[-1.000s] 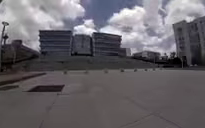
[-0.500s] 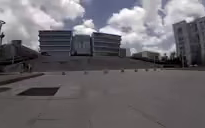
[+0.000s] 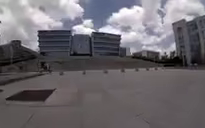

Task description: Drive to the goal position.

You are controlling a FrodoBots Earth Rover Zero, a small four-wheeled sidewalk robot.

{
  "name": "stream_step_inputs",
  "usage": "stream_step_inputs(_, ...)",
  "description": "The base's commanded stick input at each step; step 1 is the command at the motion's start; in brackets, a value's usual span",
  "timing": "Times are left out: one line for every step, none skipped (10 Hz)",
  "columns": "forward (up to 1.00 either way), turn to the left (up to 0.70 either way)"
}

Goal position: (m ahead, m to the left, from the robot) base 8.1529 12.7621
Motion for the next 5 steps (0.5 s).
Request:
stream_step_inputs(0.70, 0.00)
stream_step_inputs(0.70, 0.00)
stream_step_inputs(0.70, 0.00)
stream_step_inputs(0.70, 0.00)
stream_step_inputs(0.70, 0.00)
